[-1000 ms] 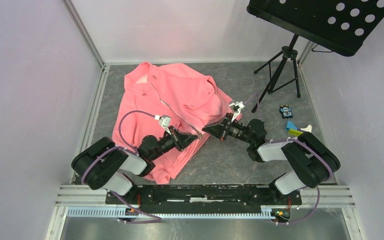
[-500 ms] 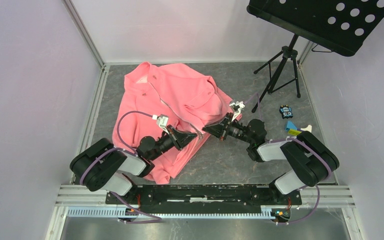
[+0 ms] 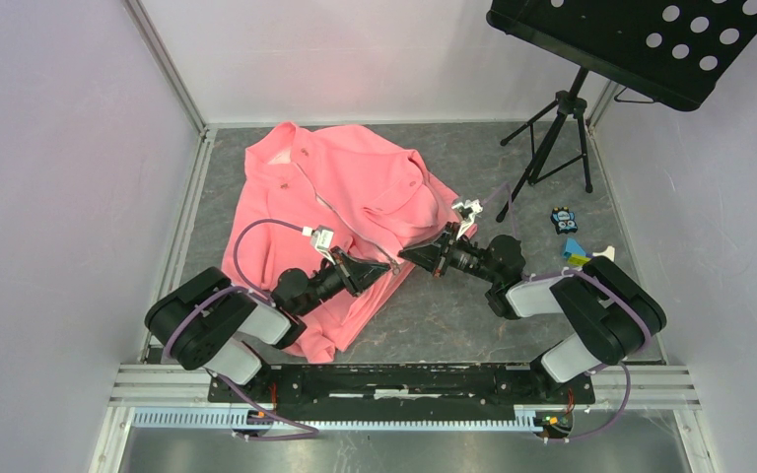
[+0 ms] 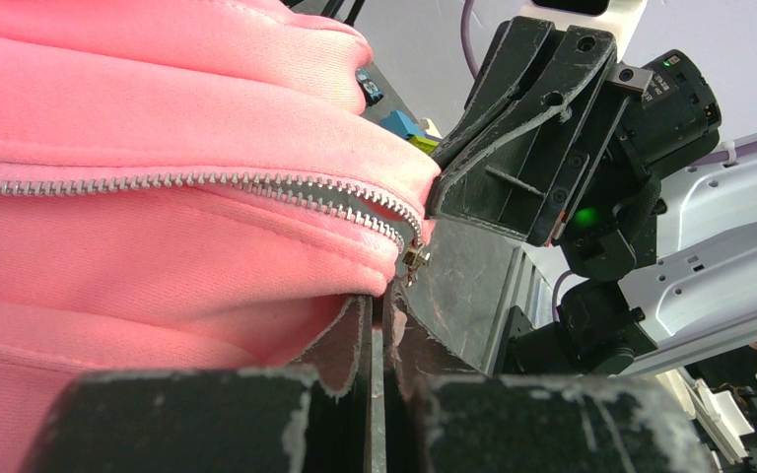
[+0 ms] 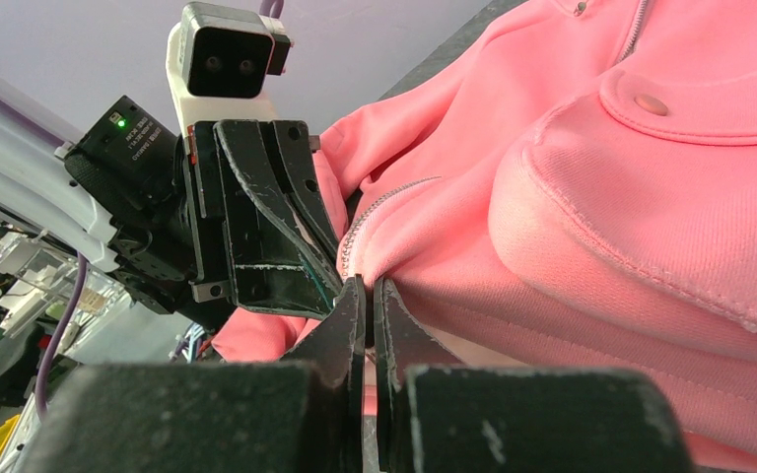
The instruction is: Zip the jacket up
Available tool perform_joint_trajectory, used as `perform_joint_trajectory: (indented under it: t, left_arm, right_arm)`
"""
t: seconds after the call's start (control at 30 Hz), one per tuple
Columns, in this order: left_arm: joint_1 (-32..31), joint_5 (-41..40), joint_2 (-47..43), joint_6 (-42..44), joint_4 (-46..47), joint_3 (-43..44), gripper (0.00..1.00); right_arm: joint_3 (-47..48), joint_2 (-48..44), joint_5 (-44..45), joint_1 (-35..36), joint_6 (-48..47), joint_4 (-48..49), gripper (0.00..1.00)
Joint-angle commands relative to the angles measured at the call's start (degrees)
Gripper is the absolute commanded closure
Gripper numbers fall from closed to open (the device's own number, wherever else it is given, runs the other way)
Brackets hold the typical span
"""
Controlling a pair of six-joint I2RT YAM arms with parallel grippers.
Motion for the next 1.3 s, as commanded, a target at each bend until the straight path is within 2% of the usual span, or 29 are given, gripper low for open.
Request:
perform_joint_trajectory:
  t: [0.0,0.67,1.27]
  left_arm:
    - [-0.42,0.98,0.33,-1.09,5.61,1.36,0.98]
    - [-0.44,-0.77,-2.08,-0.48,5.64,-0.73,0.98]
    - [-0.62,0.97,-0.43,-1.17,5.61,0.75,0.98]
  right_arm:
    - [0.78,0.42,-2.10,0.55,1.07,5.67,1.00]
    - [0.36,-0.27,-0.75,0.55,-0.85,3.23,1.00]
    - [0.69,1.05,-1.76,0.90,0.92,6.01,1.00]
